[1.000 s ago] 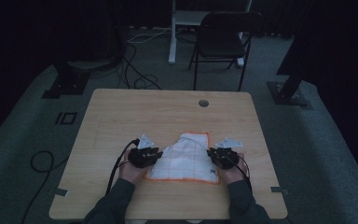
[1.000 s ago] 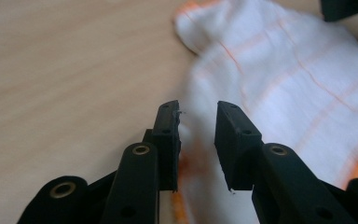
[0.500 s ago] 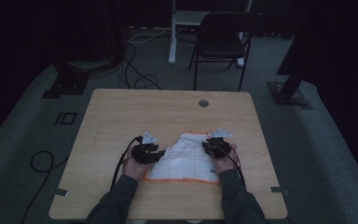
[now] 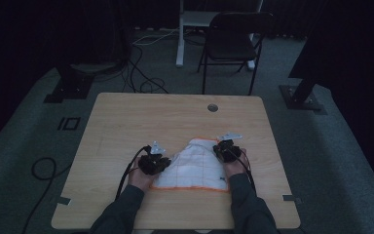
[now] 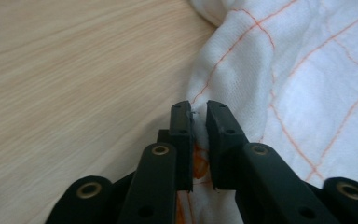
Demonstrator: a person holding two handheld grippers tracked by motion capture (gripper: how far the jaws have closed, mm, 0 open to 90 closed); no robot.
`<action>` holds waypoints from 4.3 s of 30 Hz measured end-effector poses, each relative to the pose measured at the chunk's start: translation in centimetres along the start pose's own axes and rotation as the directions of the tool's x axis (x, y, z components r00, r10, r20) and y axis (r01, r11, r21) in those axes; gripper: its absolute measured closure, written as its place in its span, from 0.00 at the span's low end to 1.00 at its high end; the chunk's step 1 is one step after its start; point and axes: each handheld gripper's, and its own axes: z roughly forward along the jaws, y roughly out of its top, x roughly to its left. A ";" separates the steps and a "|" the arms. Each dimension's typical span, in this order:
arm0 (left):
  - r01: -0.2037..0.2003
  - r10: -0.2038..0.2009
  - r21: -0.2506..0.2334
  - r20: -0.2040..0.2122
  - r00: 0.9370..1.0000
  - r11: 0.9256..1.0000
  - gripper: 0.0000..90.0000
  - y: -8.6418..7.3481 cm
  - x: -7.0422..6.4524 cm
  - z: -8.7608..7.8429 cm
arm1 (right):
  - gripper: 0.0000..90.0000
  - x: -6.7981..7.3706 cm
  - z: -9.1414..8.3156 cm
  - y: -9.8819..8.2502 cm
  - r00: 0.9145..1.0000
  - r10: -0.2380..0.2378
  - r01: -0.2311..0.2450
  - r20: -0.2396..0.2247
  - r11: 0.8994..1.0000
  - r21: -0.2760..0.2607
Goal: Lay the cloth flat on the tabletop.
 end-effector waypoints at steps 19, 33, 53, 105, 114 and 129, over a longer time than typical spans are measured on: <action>0.002 -0.004 -0.047 -0.033 0.999 0.999 0.82 -1.0 0.4 -2.1 | 0.87 -2.0 -1.6 -0.1 0.994 0.035 -0.031 0.104 0.999 -0.036; 0.064 -0.069 -0.126 -0.030 0.997 0.990 0.67 2.1 1.2 -1.5 | 0.79 0.6 -1.5 1.0 1.000 0.010 -0.009 0.017 0.998 -0.065; -0.026 0.026 -0.075 -0.003 1.000 0.997 0.96 3.4 -2.7 0.4 | 0.79 1.3 -2.0 0.7 1.000 -0.027 0.026 -0.004 0.997 -0.071; -0.046 0.046 0.010 0.017 0.999 0.999 0.71 2.3 -2.9 2.1 | 0.78 3.0 -0.8 -0.4 0.994 -0.083 0.084 -0.076 0.996 0.005; -0.061 0.060 0.018 0.030 0.998 0.998 0.81 2.3 -2.9 2.9 | 0.78 2.9 -0.8 -0.4 0.994 -0.081 0.081 -0.077 0.997 0.005; 0.053 -0.054 -0.021 -0.082 0.995 0.998 0.97 2.7 0.1 2.6 | 0.77 2.8 -0.8 -0.5 0.994 -0.078 0.078 -0.081 0.997 -0.001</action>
